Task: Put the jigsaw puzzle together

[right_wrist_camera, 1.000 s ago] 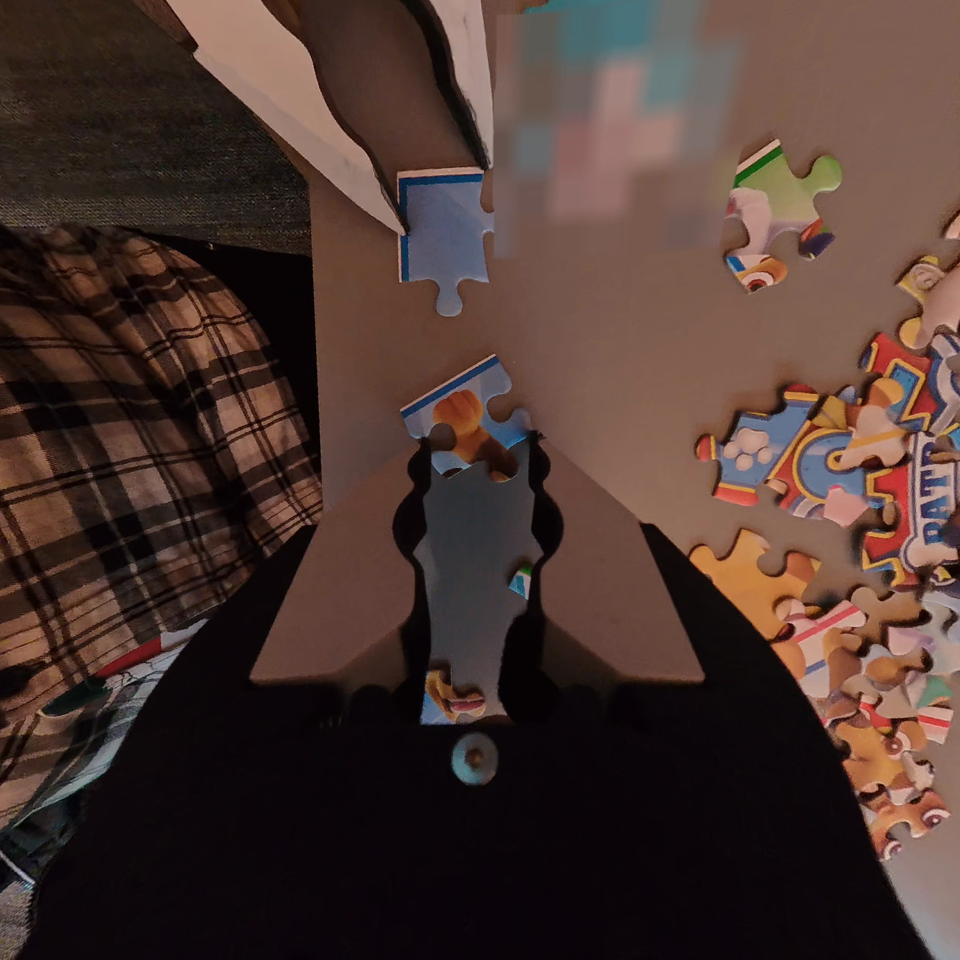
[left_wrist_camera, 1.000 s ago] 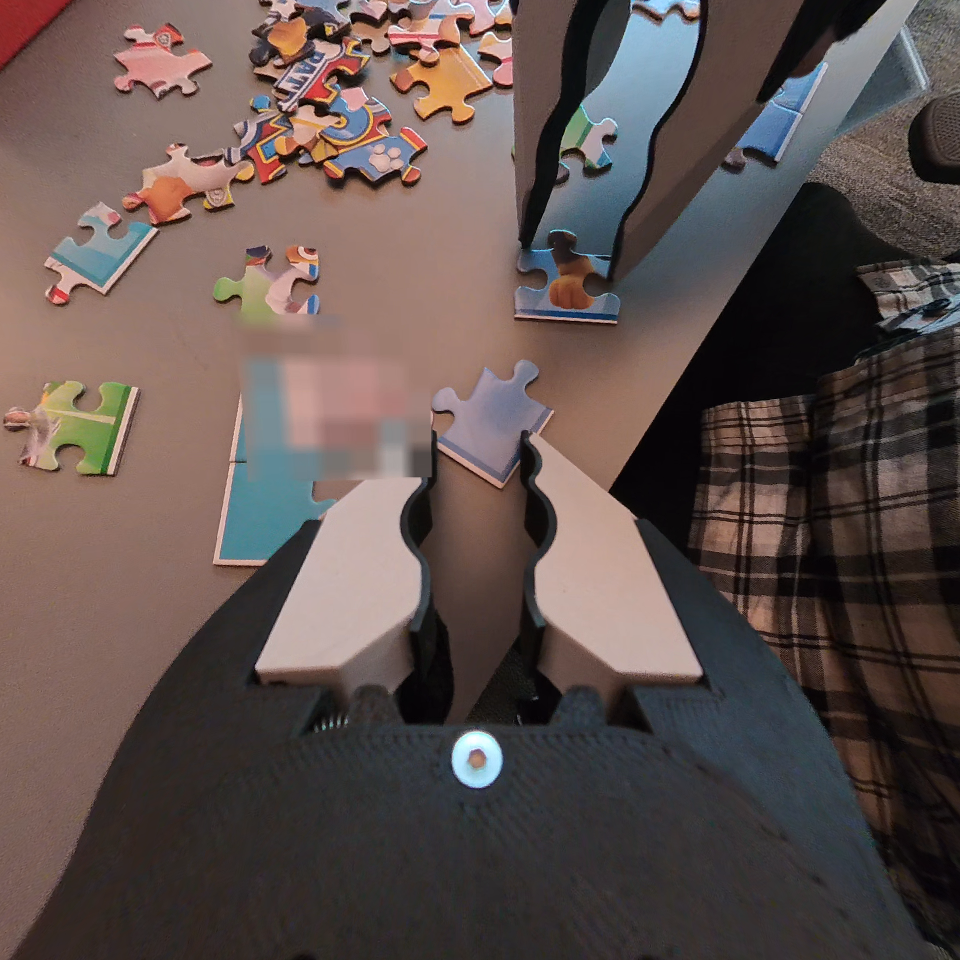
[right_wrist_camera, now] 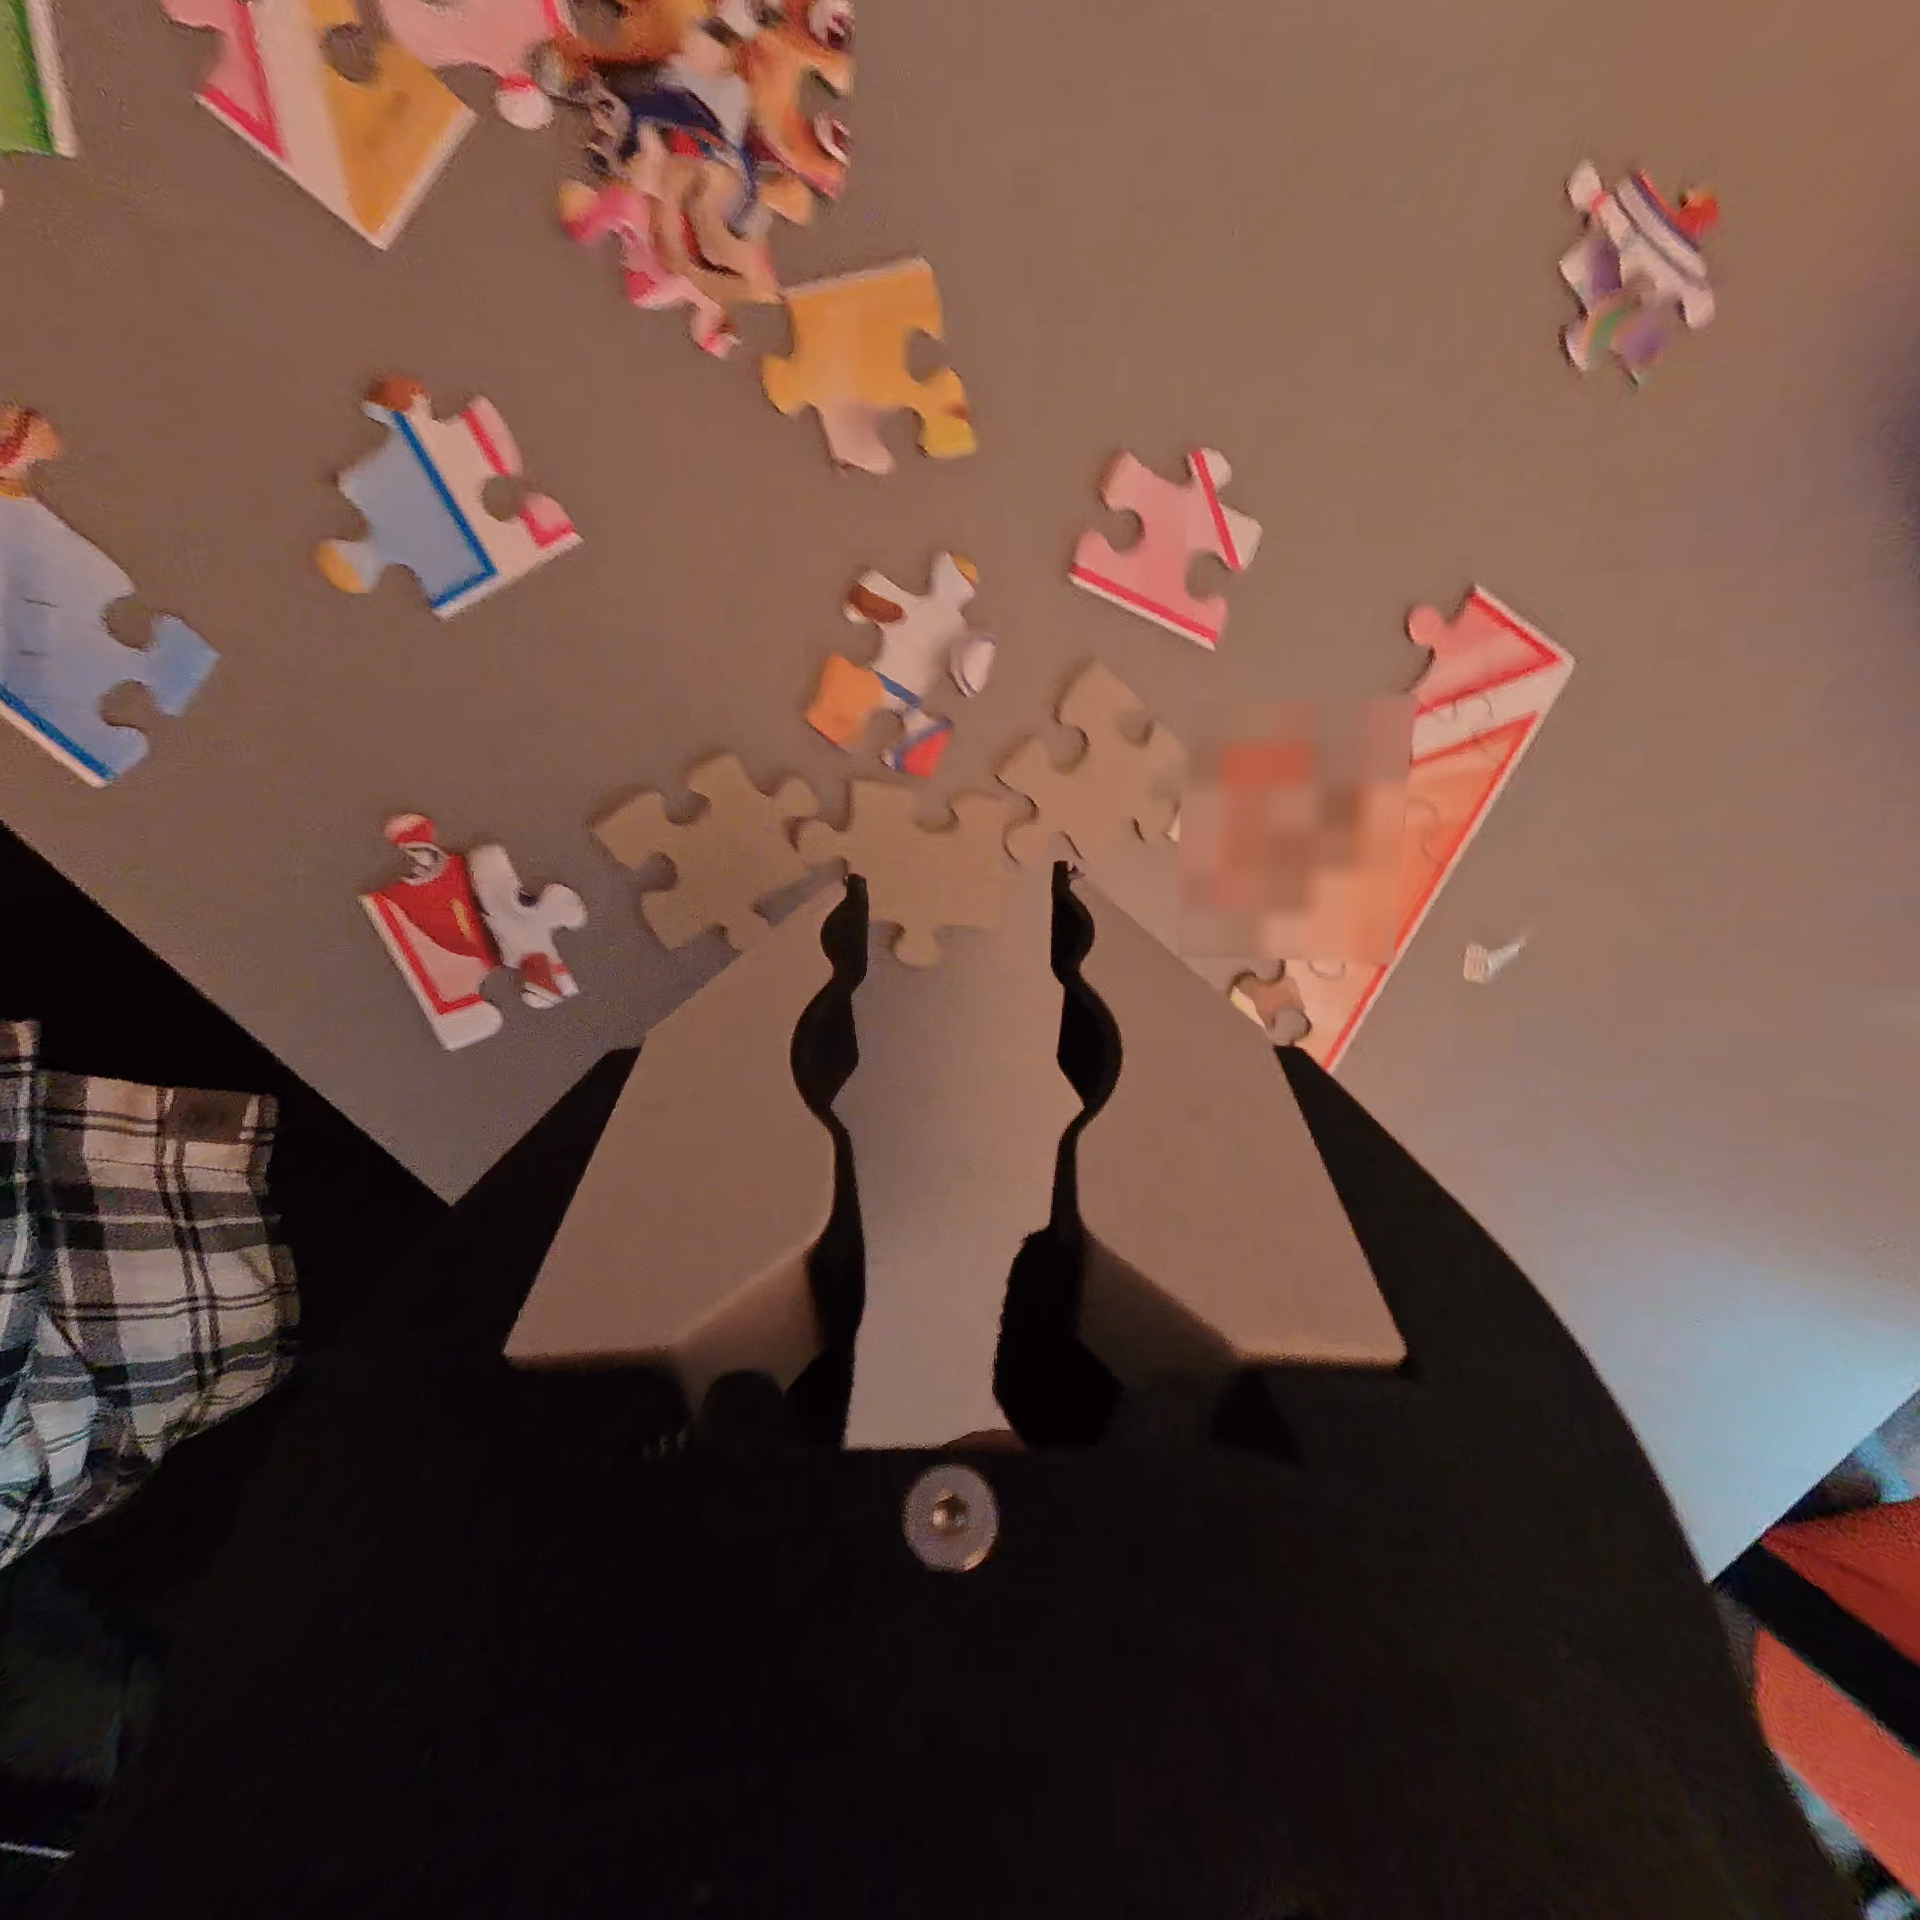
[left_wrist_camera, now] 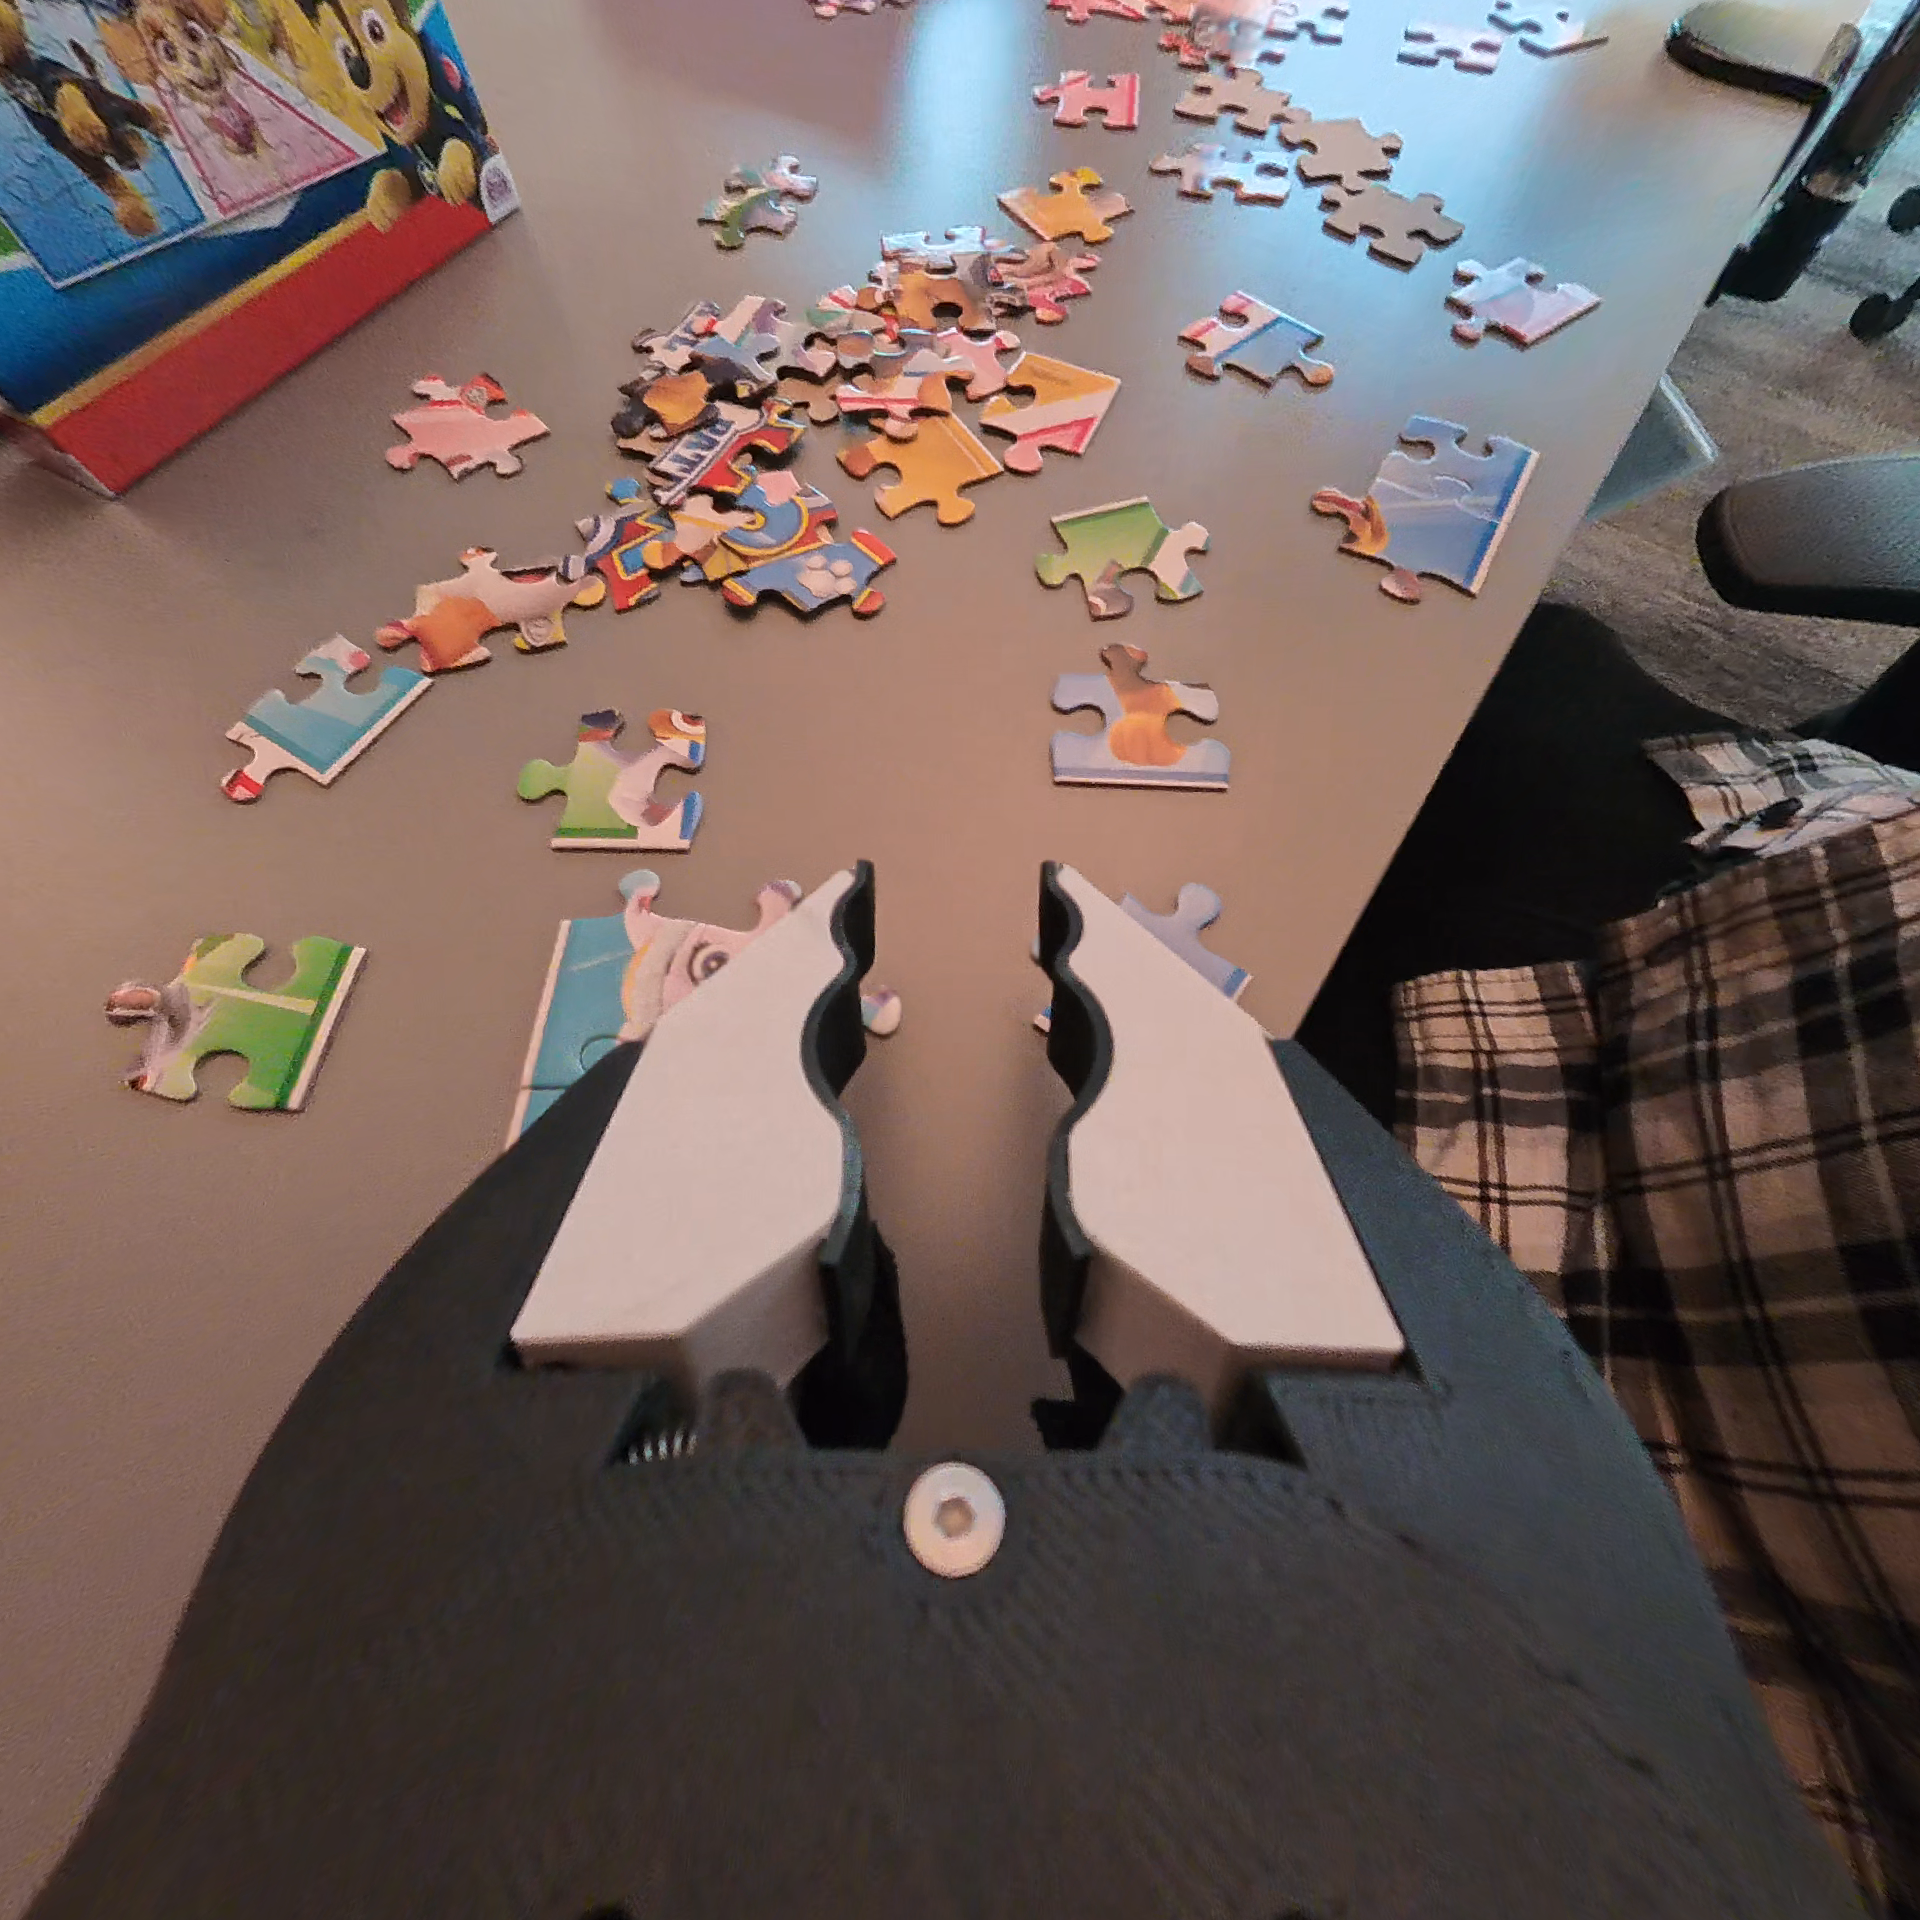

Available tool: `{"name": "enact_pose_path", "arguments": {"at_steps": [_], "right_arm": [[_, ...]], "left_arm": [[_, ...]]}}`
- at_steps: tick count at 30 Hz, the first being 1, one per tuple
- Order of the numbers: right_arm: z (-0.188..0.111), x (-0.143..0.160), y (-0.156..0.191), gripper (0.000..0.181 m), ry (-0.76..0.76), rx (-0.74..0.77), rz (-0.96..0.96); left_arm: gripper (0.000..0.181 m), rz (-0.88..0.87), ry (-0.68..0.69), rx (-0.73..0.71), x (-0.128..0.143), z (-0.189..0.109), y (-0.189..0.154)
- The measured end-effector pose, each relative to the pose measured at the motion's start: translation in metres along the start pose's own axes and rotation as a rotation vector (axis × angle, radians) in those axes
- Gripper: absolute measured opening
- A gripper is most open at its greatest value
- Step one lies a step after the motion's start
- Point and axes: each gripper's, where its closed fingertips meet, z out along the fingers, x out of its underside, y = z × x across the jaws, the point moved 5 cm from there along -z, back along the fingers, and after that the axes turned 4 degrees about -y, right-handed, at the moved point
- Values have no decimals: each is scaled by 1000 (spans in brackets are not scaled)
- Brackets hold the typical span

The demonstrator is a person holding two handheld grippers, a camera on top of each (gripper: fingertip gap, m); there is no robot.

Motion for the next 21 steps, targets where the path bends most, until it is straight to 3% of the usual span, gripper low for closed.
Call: {"name": "enact_pose_path", "arguments": {"at_steps": [5,11,14,16,21], "right_arm": [[12,16,-15,40,7,-24,40],[40,25,-3,43,77,-111,53],[43,21,2,36,24,-151,89],[43,21,4,33,11,-159,93],[43,20,9,46,-3,-161,100]], "left_arm": [[29,-4,16,-9,2,7,5],[29,-6,25,-10,0,11,8],[29,-5,19,-8,-3,12,8],[29,8,17,-7,-7,12,7],[29,66,-3,7,-28,18,3]]}}
